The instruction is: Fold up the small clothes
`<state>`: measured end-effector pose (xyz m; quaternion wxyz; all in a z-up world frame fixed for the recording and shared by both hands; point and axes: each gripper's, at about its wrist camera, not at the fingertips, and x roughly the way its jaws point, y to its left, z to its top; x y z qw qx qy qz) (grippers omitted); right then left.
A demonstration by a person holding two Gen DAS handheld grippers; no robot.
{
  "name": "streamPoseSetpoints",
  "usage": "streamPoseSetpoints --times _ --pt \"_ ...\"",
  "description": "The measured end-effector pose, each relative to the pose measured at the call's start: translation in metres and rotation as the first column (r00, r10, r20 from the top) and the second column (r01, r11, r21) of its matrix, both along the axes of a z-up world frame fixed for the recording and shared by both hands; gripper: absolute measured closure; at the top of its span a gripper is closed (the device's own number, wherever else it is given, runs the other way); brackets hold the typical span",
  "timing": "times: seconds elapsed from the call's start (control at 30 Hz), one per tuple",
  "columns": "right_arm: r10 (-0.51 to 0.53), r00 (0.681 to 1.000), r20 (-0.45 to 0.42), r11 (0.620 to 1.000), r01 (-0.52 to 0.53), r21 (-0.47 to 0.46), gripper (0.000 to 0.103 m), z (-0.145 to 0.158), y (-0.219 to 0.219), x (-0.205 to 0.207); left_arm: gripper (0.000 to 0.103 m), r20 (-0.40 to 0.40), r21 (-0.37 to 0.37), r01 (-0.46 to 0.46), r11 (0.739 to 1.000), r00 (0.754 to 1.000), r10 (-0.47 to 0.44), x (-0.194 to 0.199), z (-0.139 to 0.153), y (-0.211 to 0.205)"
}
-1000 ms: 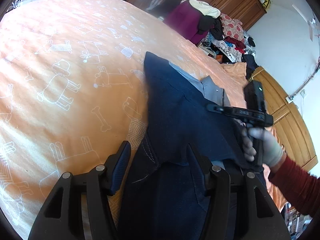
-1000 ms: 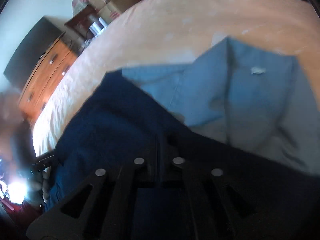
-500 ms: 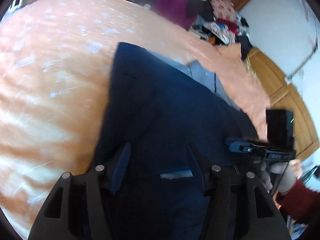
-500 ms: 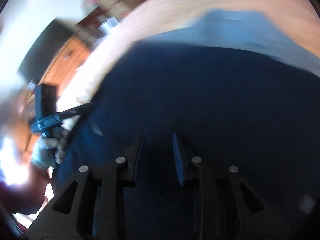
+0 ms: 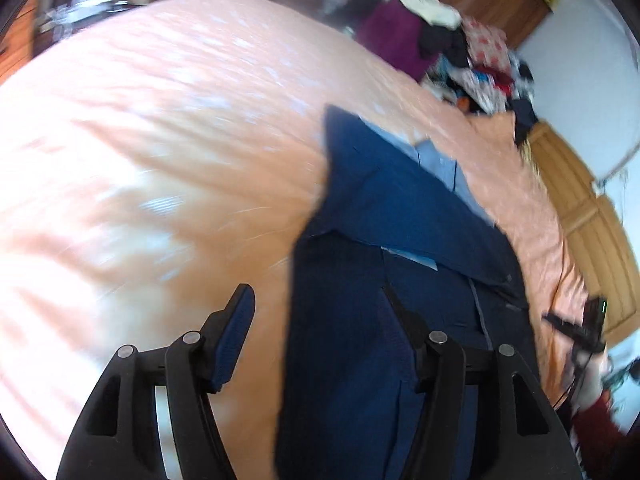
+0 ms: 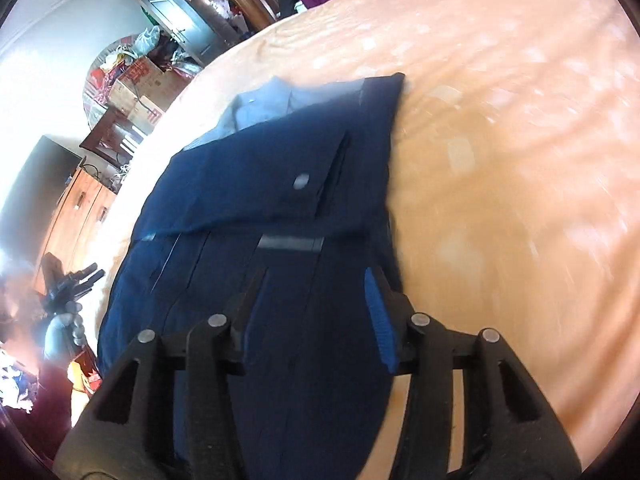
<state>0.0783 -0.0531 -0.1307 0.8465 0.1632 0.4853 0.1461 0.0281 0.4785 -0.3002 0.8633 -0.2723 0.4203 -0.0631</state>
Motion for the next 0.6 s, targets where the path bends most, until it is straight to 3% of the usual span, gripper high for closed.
streamPoseSetpoints --times 0.13,0.23,0.3,0.37,0.5,0.6 --pt "0.019 0.998 0.057 0.999 -0.017 -0.035 0.056 0.027 0.005 -0.042 0.038 0.055 -0.087 -0.118 0.989 0.991 0.123 -0.054 0.017 0.031" --pt "0.095 0.987 0.130 0.993 -0.086 -0.079 0.053 0.062 0.019 -0.070 0.035 0.091 -0.077 -0.136 0.988 0.986 0.142 -0.087 0.035 0.036" --pt "0.147 0.979 0.139 0.987 -0.137 -0.078 0.038 0.072 0.030 -0.082 0.034 0.103 -0.060 -0.078 0.995 0.991 0.084 -0.101 0.044 0.028" --pt "0.186 0.973 0.133 0.979 -0.172 -0.111 0.033 0.072 0.039 -0.095 0.031 0.105 -0.049 -0.002 0.999 0.994 0.007 -0.110 0.047 0.015" --pt "0.183 0.982 0.046 0.978 -0.178 -0.109 0.033 0.040 0.042 -0.121 0.031 0.029 -0.064 0.129 0.990 0.991 -0.127 -0.124 0.018 -0.014" --pt "0.157 0.988 -0.002 0.987 -0.157 -0.048 0.033 0.018 0.039 -0.136 0.032 -0.034 -0.085 0.176 0.981 0.983 -0.179 -0.135 -0.009 -0.028"
